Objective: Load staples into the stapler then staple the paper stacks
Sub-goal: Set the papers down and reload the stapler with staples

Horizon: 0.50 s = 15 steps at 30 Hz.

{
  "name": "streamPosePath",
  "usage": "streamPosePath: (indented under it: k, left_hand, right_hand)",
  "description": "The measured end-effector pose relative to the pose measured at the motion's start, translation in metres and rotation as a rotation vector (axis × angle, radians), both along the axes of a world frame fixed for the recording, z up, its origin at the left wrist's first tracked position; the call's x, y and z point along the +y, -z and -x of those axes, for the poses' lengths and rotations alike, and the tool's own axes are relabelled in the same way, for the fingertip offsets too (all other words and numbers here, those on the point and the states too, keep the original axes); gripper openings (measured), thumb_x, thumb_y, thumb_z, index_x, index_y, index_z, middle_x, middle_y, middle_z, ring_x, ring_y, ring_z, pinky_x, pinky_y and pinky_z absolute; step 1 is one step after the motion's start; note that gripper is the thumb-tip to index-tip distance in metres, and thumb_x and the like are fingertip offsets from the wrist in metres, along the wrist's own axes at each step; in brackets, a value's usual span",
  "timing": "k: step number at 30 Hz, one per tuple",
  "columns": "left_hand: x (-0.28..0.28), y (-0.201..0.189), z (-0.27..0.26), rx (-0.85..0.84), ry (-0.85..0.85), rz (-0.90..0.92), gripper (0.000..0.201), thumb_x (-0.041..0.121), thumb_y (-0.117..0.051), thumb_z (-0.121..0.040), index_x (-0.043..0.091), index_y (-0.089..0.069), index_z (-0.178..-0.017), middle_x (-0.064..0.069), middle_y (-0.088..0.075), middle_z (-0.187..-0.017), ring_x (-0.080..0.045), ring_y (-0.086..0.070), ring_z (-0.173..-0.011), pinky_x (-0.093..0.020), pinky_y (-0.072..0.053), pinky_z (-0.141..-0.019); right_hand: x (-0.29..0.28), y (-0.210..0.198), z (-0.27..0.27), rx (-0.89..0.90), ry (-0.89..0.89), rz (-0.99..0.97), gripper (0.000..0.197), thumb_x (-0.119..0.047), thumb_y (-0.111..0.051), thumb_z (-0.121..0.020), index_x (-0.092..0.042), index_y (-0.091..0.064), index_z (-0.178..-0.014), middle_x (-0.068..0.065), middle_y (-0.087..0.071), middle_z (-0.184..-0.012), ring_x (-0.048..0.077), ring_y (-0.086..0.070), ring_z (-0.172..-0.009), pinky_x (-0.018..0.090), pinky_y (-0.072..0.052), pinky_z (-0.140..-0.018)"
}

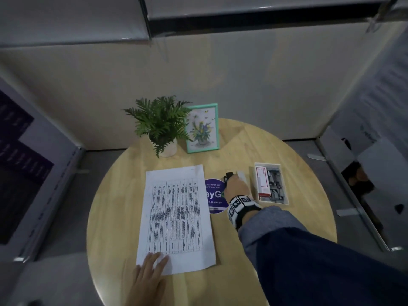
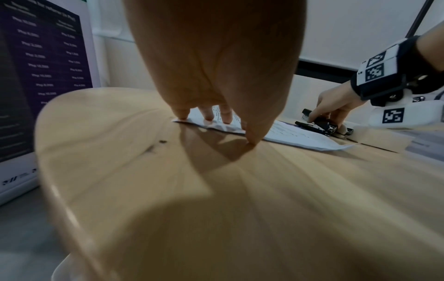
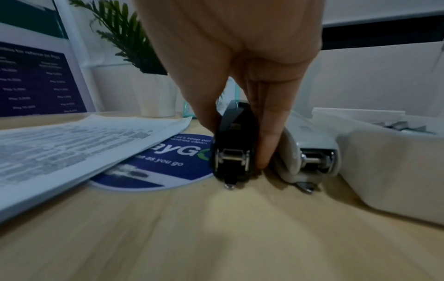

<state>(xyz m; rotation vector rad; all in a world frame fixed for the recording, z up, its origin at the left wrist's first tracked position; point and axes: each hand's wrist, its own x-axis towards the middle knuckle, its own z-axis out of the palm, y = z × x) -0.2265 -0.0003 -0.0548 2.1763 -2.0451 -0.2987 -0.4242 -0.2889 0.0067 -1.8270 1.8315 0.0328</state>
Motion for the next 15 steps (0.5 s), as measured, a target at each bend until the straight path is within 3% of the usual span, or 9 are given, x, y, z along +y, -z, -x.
streamPosePath:
  k: [3, 6, 8, 11, 13, 15]
  left_hand:
    - [-0.001, 0.006, -0.002, 0.024, -0.007, 0.011, 0.053, 0.053, -0.012, -0.093, 0.024, -0.048, -0.119, -0.001, -0.045, -0.122, 0.002, 0.002, -0.145, -0.034, -0.031, -0.078]
    - [-0.001, 0.005, 0.000, 0.034, 0.001, 0.019, 0.047, 0.054, -0.020, -0.092, 0.026, -0.049, -0.117, 0.001, -0.045, -0.120, -0.009, -0.024, -0.138, -0.030, -0.032, -0.079]
    - [-0.002, -0.002, 0.004, 0.043, -0.012, 0.027, 0.044, 0.050, -0.041, -0.076, 0.030, -0.049, -0.113, 0.006, -0.045, -0.118, -0.016, -0.038, -0.122, -0.027, -0.031, -0.079]
    - [-0.006, -0.012, 0.008, 0.062, -0.054, -0.018, 0.056, 0.047, -0.044, -0.050, 0.037, -0.048, -0.106, 0.014, -0.044, -0.111, -0.009, -0.046, -0.102, -0.024, -0.030, -0.077]
    - [-0.011, -0.023, 0.004, 0.048, -0.112, 0.011, 0.046, 0.047, -0.043, -0.051, 0.041, -0.051, -0.096, 0.016, -0.047, -0.104, -0.009, -0.054, -0.093, -0.028, -0.040, -0.076]
    - [-0.023, -0.042, 0.000, 0.030, -0.183, 0.036, 0.027, 0.047, -0.044, -0.063, 0.039, -0.060, -0.083, 0.011, -0.058, -0.097, -0.016, -0.060, -0.088, -0.036, -0.050, -0.065]
  right_hand:
    - [-0.005, 0.004, -0.003, 0.085, -0.025, -0.007, 0.032, -0.010, -0.048, -0.094, 0.003, -0.045, -0.124, 0.016, -0.060, -0.121, 0.028, -0.063, -0.106, 0.030, -0.051, -0.082]
    - [-0.009, 0.006, -0.005, 0.113, -0.041, -0.009, 0.035, -0.011, -0.053, -0.093, 0.003, -0.044, -0.124, 0.015, -0.060, -0.121, 0.026, -0.063, -0.107, 0.028, -0.051, -0.082]
    - [-0.009, 0.003, -0.005, 0.098, -0.054, -0.004, 0.039, -0.014, -0.062, -0.088, 0.002, -0.047, -0.121, 0.014, -0.061, -0.119, 0.026, -0.064, -0.105, 0.029, -0.051, -0.081]
    - [-0.007, -0.013, -0.002, 0.037, -0.108, -0.023, 0.032, -0.018, -0.065, -0.083, -0.003, -0.056, -0.110, 0.013, -0.064, -0.112, 0.028, -0.064, -0.098, 0.030, -0.051, -0.075]
    - [-0.001, -0.032, 0.001, -0.042, -0.127, -0.022, 0.033, -0.024, -0.065, -0.081, -0.004, -0.057, -0.106, 0.013, -0.066, -0.106, 0.029, -0.065, -0.093, 0.030, -0.050, -0.071]
    - [0.009, -0.055, 0.003, -0.171, -0.132, -0.031, 0.036, -0.029, -0.066, -0.079, -0.005, -0.057, -0.104, 0.013, -0.066, -0.099, 0.030, -0.064, -0.089, 0.032, -0.050, -0.072]
